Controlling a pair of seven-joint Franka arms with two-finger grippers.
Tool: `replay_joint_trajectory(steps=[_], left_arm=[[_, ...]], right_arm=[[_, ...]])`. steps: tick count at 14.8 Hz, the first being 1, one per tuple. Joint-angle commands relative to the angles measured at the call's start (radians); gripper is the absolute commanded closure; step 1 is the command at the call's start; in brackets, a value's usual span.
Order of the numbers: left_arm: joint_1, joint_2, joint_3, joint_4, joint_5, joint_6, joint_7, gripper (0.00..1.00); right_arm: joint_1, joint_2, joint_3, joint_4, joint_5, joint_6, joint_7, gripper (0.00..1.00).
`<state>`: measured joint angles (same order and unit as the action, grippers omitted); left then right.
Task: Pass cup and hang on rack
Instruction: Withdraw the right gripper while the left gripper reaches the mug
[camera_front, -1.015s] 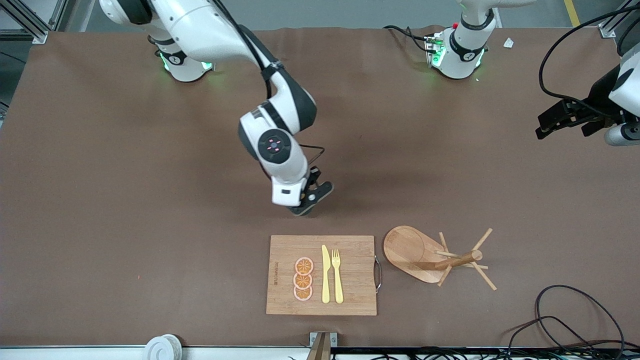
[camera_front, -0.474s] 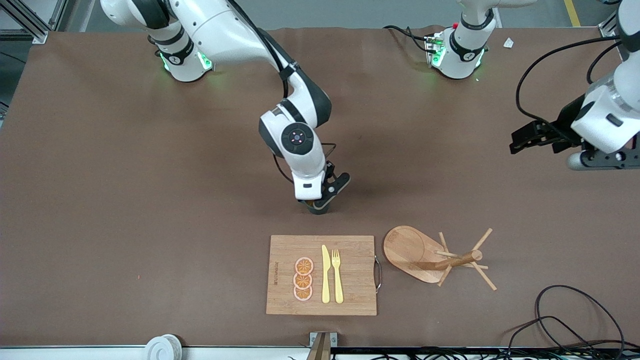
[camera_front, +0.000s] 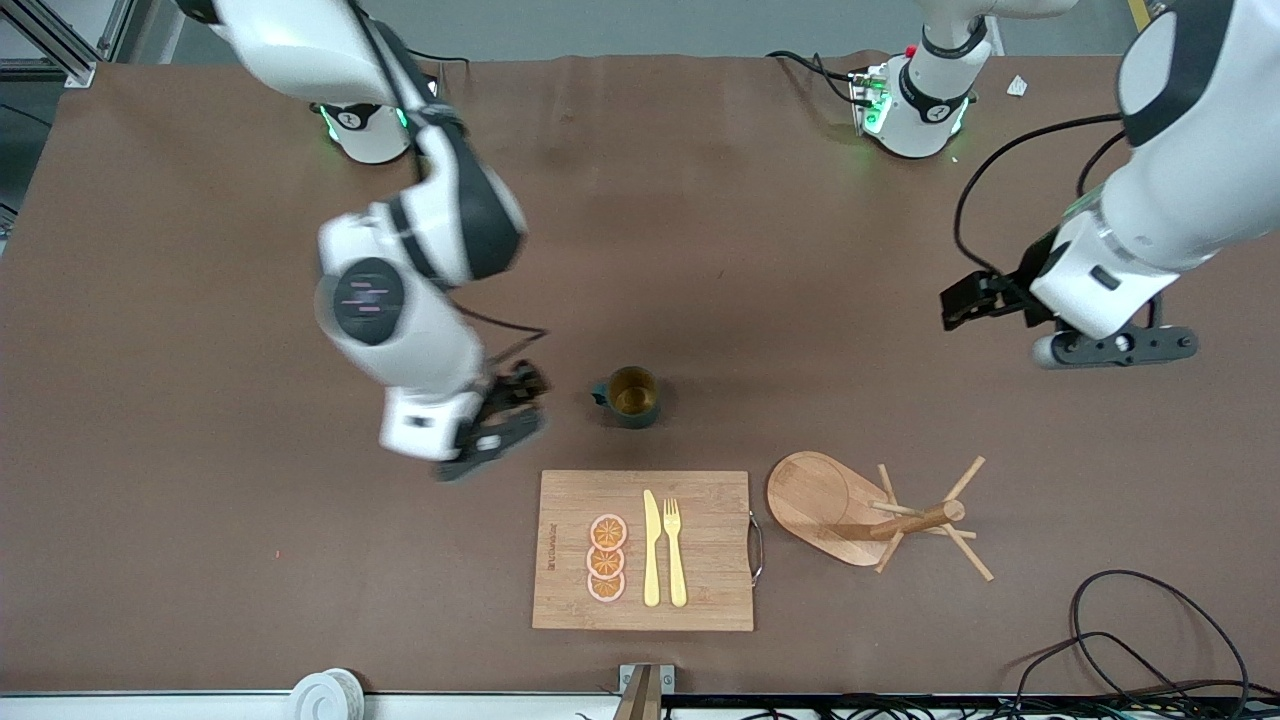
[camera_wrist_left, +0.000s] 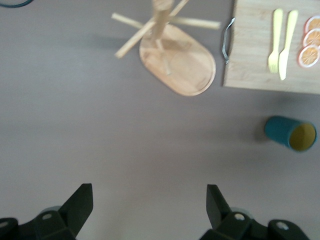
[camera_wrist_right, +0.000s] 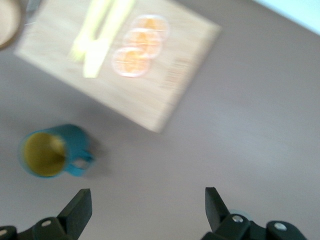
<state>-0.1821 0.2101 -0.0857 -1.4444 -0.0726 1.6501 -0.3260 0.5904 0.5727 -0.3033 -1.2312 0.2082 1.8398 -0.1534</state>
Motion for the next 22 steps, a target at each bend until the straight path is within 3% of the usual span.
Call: replay_joint_trajectory(steps=[1, 4, 6, 11, 15, 16, 19, 20, 22], left_arm=[[-0.051, 0.047, 0.003, 0.012, 0.01, 0.078, -0.071, 0.0], [-0.138, 0.093, 0.003, 0.012, 0.051, 0.16, -0.233, 0.0], [-0.206, 0.129, 0.003, 0.012, 0.114, 0.213, -0.368, 0.0], [-0.344, 0.225, 0.006, 0.016, 0.217, 0.381, -0.719, 0.0], [-0.474, 0.404, 0.015, 0.166, 0.356, 0.409, -1.086, 0.0], [-0.503, 0.463, 0.026, 0.208, 0.361, 0.413, -1.161, 0.0], [-0.65, 0.549, 0.154, 0.234, 0.363, 0.502, -1.341, 0.0], [-0.698, 0.577, 0.199, 0.237, 0.363, 0.514, -1.408, 0.0], [-0.744, 0.601, 0.221, 0.237, 0.361, 0.524, -1.487, 0.0]], right_arm=[[-0.003, -0.065, -0.156, -0.037, -0.012, -0.027, -0.002, 0.0], [-0.003, -0.125, -0.291, -0.048, -0.012, -0.094, 0.017, 0.0], [0.0, -0.189, -0.339, -0.111, -0.012, -0.117, 0.023, 0.0], [-0.015, -0.26, -0.373, -0.145, -0.012, -0.111, 0.014, 0.0], [-0.046, -0.272, -0.373, -0.146, -0.012, -0.122, 0.014, 0.0], [-0.097, -0.28, -0.337, -0.146, -0.009, -0.131, 0.014, 0.0], [-0.402, -0.336, 0.029, -0.157, -0.096, -0.126, 0.021, 0.0], [-0.485, -0.346, 0.123, -0.174, -0.121, -0.113, 0.024, 0.0], [-0.57, -0.376, 0.223, -0.226, -0.13, -0.062, 0.025, 0.0]])
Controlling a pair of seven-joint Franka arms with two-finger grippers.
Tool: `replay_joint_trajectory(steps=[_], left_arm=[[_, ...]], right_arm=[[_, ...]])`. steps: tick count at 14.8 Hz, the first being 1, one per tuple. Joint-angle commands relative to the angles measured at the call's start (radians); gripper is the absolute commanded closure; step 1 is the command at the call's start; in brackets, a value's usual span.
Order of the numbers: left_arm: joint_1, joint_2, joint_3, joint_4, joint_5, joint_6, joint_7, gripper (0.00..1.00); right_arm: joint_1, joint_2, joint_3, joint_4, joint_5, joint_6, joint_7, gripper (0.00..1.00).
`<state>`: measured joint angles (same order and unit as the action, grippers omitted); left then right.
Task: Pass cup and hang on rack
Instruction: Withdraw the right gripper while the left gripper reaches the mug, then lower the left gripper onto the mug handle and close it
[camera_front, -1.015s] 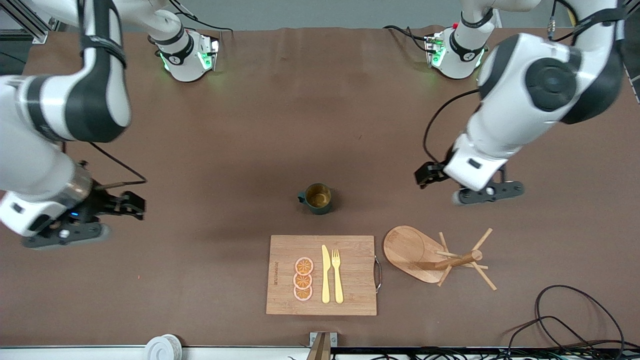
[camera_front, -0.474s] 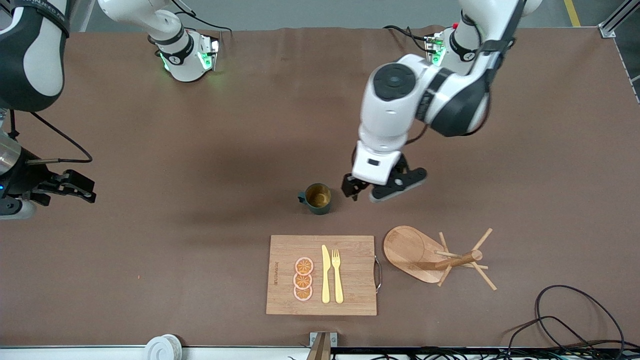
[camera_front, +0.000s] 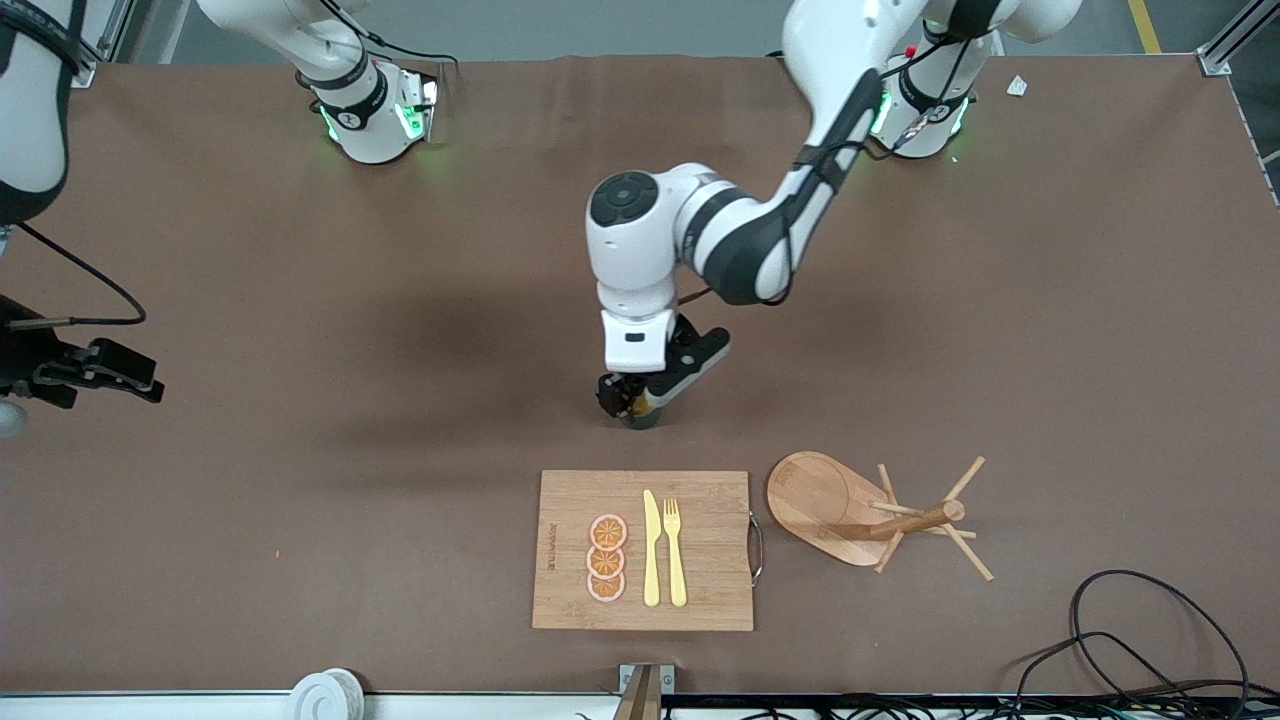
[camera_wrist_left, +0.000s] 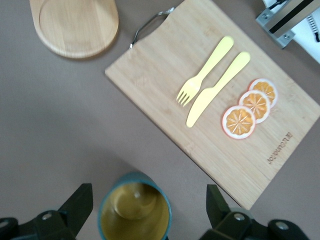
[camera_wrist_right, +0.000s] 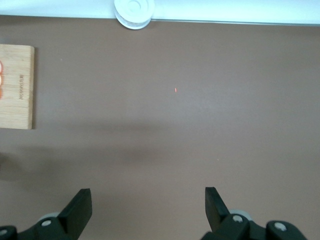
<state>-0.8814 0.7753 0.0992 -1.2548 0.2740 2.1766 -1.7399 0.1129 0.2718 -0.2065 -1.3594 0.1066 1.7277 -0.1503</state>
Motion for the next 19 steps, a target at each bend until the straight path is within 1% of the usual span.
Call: replay_joint_trajectory(steps=[1, 2, 4, 6, 7, 11, 14, 16, 18, 19], left_arm=[[-0.053, 0.038, 0.033, 0.048, 0.014, -0.003, -0.101, 0.0], [-0.068, 0.038, 0.03, 0.046, 0.013, -0.003, -0.142, 0.0], [-0.082, 0.058, 0.03, 0.046, 0.013, -0.003, -0.225, 0.0], [-0.099, 0.087, 0.036, 0.049, 0.013, -0.001, -0.289, 0.0], [-0.1, 0.106, 0.036, 0.054, 0.013, 0.003, -0.323, 0.0], [-0.114, 0.18, 0.037, 0.129, 0.013, 0.018, -0.411, 0.0], [-0.12, 0.191, 0.04, 0.133, 0.013, 0.064, -0.452, 0.0], [-0.122, 0.212, 0.042, 0.133, 0.014, 0.072, -0.455, 0.0], [-0.122, 0.219, 0.043, 0.133, 0.014, 0.083, -0.458, 0.0], [-0.122, 0.219, 0.043, 0.132, 0.014, 0.081, -0.469, 0.0]], right_arm=[[-0.087, -0.1, 0.127, -0.133, -0.03, 0.068, 0.021, 0.0], [-0.081, -0.133, 0.125, -0.173, -0.039, 0.076, 0.021, 0.0], [-0.081, -0.205, 0.133, -0.234, -0.094, 0.081, 0.034, 0.0], [-0.079, -0.265, 0.137, -0.279, -0.099, 0.075, 0.064, 0.0], [-0.081, -0.278, 0.137, -0.282, -0.099, 0.07, 0.064, 0.0], [-0.088, -0.287, 0.134, -0.271, -0.097, 0.018, 0.055, 0.0], [-0.085, -0.283, 0.134, -0.256, -0.099, -0.02, 0.054, 0.0], [-0.085, -0.281, 0.136, -0.235, -0.117, -0.033, 0.051, 0.0], [-0.091, -0.279, 0.134, -0.225, -0.116, -0.049, 0.043, 0.0], [-0.09, -0.275, 0.133, -0.181, -0.122, -0.054, 0.047, 0.0]])
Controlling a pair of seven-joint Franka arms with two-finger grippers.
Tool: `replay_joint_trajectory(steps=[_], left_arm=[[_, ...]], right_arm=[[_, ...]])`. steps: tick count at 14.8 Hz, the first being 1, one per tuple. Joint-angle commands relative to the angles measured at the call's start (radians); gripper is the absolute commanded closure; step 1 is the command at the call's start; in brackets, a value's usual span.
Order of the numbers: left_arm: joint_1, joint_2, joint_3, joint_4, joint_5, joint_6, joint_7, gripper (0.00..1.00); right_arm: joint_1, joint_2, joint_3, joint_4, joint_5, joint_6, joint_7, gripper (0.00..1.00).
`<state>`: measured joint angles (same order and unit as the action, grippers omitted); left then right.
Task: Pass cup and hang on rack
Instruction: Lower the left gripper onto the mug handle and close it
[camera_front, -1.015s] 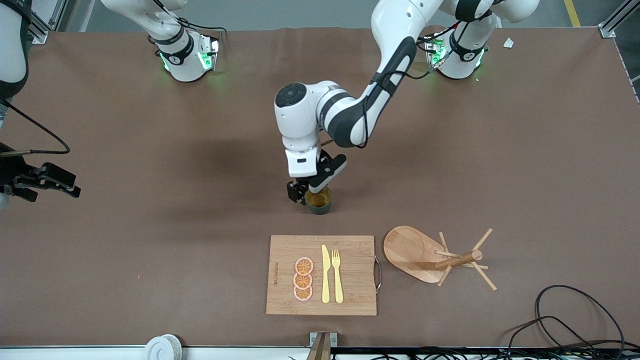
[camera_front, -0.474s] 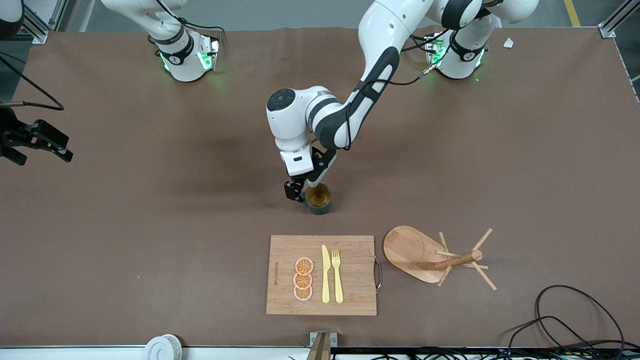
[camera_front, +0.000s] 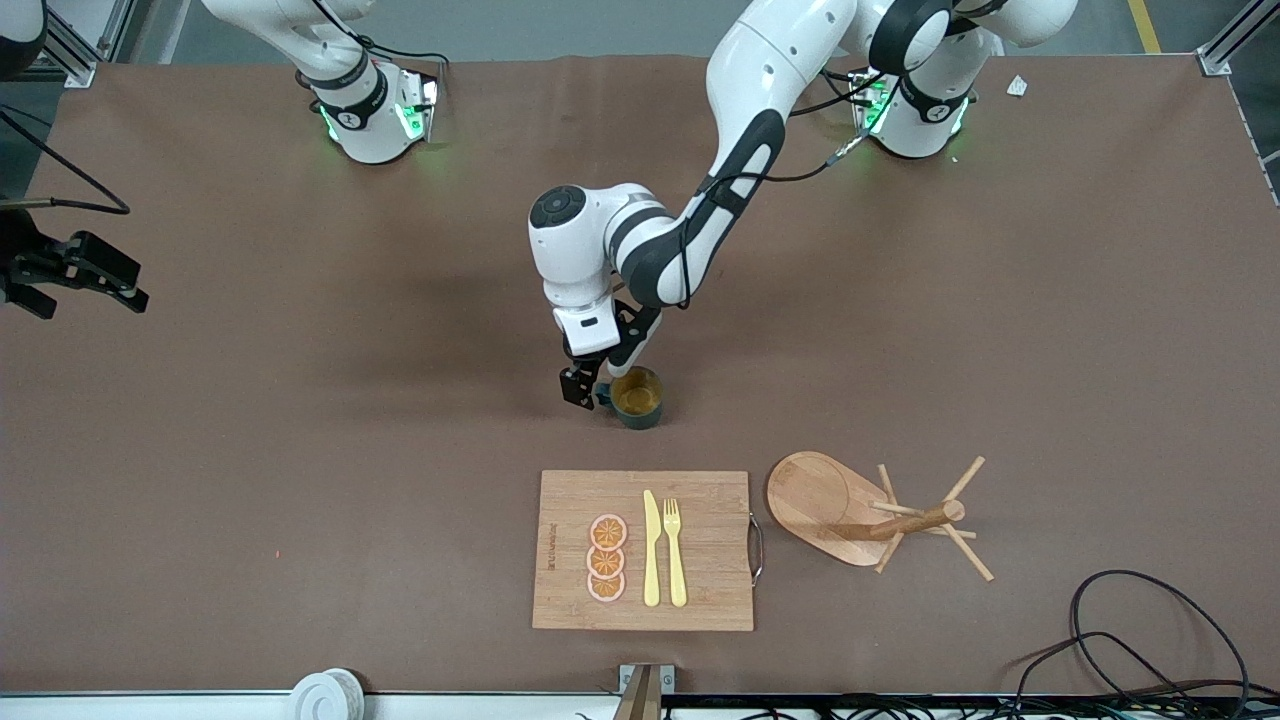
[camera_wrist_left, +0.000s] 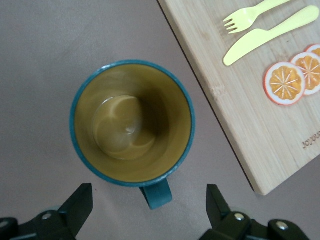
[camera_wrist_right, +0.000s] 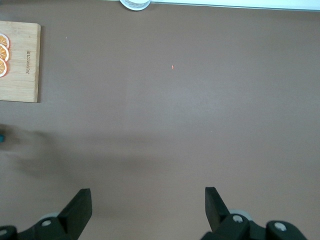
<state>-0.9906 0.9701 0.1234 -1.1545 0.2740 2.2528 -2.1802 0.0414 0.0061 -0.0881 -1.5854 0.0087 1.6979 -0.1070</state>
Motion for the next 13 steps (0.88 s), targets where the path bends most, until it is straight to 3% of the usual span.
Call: replay_joint_trajectory(steps=[1, 10, 13], left_arm=[[-0.013, 0.022, 0.018, 0.027, 0.014, -0.007, -0.038, 0.0], [-0.06, 0.007, 0.002, 0.012, 0.013, -0.28, 0.057, 0.01], [-0.079, 0.016, 0.002, 0.013, 0.019, -0.271, 0.12, 0.11]], right_arm=[[-0.023, -0.008, 0.011, 0.056, -0.027, -0.035, 0.004, 0.0], [-0.046, 0.006, 0.014, 0.108, -0.023, -0.049, 0.003, 0.0], [-0.046, 0.006, 0.013, 0.111, -0.026, -0.052, 0.003, 0.0]])
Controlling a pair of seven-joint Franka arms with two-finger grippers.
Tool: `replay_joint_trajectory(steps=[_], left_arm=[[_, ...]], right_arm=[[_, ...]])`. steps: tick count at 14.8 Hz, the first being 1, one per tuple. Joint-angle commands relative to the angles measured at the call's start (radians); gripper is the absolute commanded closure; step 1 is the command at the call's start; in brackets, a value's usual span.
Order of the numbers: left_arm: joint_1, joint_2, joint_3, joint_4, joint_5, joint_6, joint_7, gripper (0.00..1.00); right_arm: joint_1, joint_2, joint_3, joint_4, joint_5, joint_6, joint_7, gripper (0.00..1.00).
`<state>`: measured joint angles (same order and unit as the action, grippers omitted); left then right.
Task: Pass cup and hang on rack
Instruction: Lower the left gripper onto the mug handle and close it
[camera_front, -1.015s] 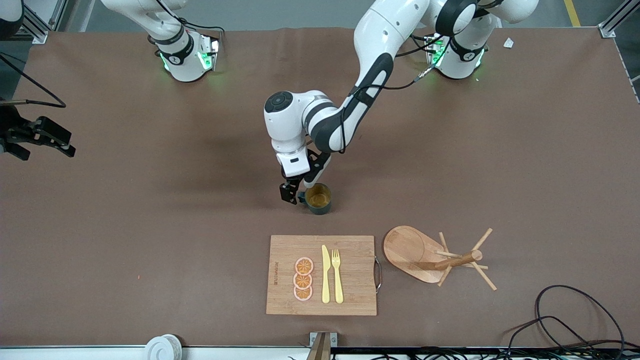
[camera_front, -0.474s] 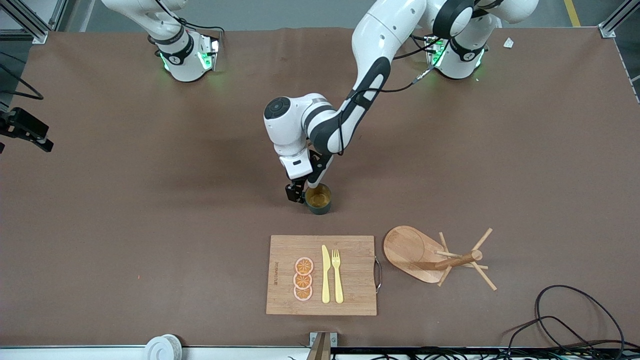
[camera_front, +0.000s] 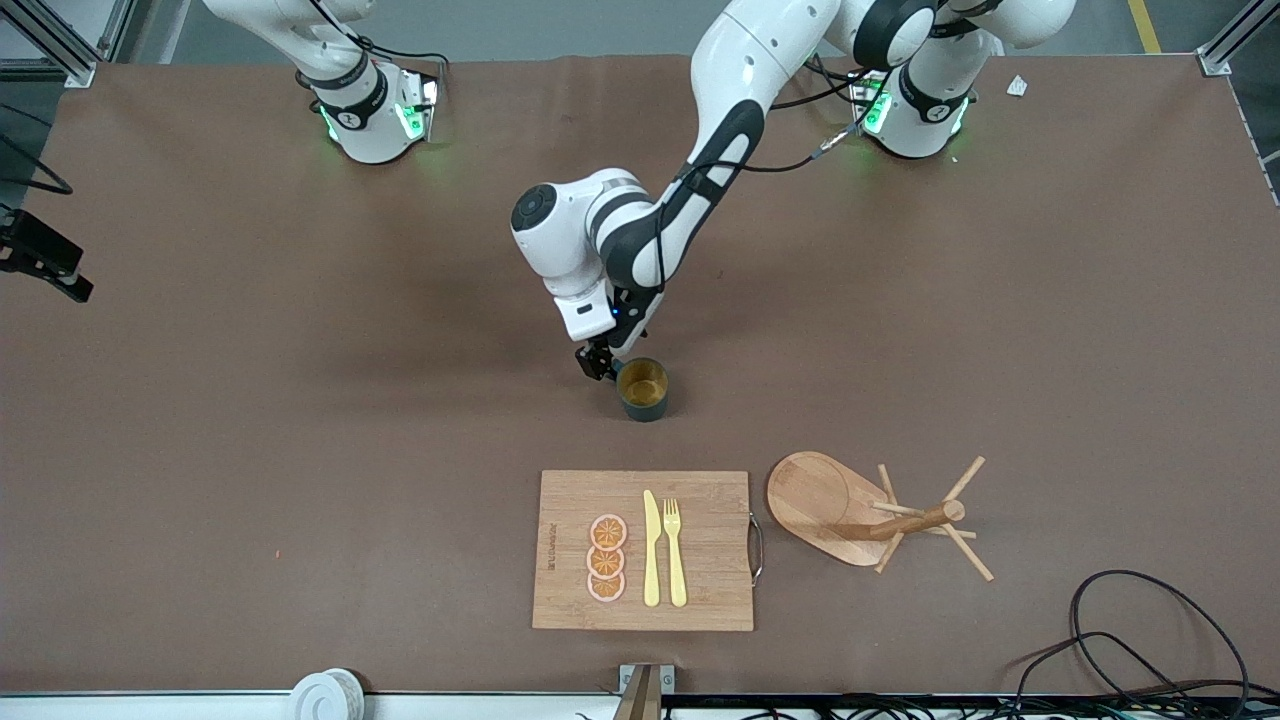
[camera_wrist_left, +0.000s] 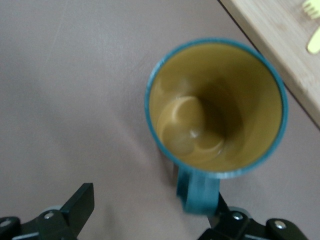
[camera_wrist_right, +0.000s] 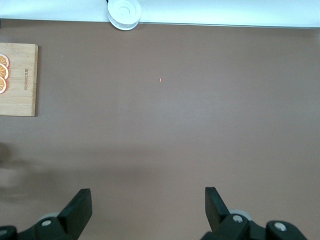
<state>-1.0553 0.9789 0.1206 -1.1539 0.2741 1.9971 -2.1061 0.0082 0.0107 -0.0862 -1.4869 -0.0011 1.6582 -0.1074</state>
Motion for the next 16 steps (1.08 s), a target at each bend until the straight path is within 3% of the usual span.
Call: replay_joint_trajectory(steps=[1, 4, 16], left_arm=[[-0.025, 0.01, 0.007, 0.013, 0.02, -0.014, 0.067, 0.19], [-0.025, 0.009, 0.007, 0.013, 0.027, -0.012, 0.077, 0.36], [-0.052, 0.009, 0.02, 0.011, 0.2, 0.048, -0.005, 0.37]], right_arm=[[-0.014, 0.002, 0.011, 0.013, -0.016, -0.012, 0.003, 0.0], [-0.013, 0.002, 0.011, 0.014, -0.014, -0.011, 0.008, 0.0], [-0.013, 0.002, 0.011, 0.014, -0.014, -0.011, 0.009, 0.0]])
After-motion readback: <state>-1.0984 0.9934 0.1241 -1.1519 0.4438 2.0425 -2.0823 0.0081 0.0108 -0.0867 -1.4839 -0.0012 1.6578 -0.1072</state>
